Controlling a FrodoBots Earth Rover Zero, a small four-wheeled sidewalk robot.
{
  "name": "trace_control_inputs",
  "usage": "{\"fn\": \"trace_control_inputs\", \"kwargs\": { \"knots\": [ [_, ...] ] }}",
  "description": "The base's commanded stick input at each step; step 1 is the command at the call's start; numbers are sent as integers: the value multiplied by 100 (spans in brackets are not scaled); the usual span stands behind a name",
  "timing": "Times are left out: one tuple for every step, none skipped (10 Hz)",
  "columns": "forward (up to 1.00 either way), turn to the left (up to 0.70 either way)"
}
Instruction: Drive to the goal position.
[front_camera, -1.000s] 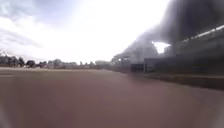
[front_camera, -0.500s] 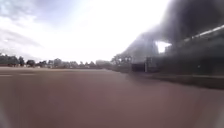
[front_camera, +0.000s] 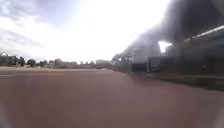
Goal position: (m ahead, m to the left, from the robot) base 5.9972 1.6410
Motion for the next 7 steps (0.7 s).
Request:
{"fn": "trace_control_inputs", "kwargs": {
  "knots": [
    [70,0],
    [70,0],
    [70,0],
    [70,0],
    [70,0],
    [70,0],
    [70,0]
  ]
}}
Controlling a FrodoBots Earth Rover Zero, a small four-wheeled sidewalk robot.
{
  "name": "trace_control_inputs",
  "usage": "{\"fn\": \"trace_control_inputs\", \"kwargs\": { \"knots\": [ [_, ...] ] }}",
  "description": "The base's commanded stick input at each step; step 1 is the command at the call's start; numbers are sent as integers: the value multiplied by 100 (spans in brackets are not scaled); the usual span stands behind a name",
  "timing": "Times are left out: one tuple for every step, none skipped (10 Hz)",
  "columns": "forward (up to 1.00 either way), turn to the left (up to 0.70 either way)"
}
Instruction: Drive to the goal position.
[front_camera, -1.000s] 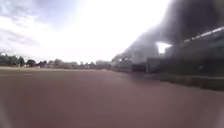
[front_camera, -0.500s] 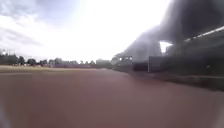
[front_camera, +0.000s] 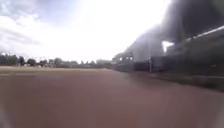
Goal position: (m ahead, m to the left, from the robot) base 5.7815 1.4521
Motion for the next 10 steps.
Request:
{"fn": "trace_control_inputs", "kwargs": {
  "knots": [
    [70,0],
    [70,0],
    [70,0],
    [70,0],
    [70,0],
    [70,0],
    [70,0],
    [70,0],
    [70,0],
    [70,0]
  ]
}}
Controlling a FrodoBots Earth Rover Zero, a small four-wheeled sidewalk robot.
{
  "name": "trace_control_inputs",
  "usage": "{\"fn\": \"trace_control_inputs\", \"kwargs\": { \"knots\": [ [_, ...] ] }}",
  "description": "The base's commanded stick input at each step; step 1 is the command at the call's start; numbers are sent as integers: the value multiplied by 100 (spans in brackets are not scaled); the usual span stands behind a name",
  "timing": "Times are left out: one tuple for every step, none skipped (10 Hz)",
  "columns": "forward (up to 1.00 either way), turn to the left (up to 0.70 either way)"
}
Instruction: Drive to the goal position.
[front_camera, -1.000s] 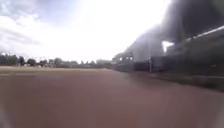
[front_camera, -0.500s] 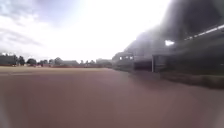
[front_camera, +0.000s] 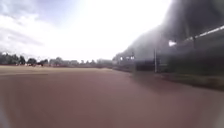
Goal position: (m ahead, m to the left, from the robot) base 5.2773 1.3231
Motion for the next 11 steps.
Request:
{"fn": "trace_control_inputs", "kwargs": {
  "knots": [
    [70,0],
    [70,0],
    [70,0],
    [70,0],
    [70,0],
    [70,0],
    [70,0],
    [70,0],
    [70,0],
    [70,0],
    [70,0]
  ]
}}
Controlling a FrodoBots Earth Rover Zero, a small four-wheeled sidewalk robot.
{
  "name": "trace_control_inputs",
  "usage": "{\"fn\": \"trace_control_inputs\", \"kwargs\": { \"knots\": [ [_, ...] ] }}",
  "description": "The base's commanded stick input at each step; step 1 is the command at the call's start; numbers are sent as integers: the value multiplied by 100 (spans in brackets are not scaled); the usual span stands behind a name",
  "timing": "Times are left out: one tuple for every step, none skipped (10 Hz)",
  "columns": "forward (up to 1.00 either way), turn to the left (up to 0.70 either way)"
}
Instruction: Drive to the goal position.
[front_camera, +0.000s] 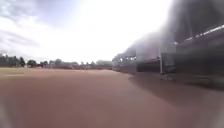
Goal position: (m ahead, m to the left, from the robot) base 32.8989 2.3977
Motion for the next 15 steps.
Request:
{"fn": "trace_control_inputs", "kwargs": {
  "knots": [
    [70,0],
    [70,0],
    [70,0],
    [70,0],
    [70,0],
    [70,0],
    [70,0],
    [70,0],
    [70,0],
    [70,0],
    [70,0],
    [70,0],
    [70,0],
    [70,0],
    [70,0]
  ]
}}
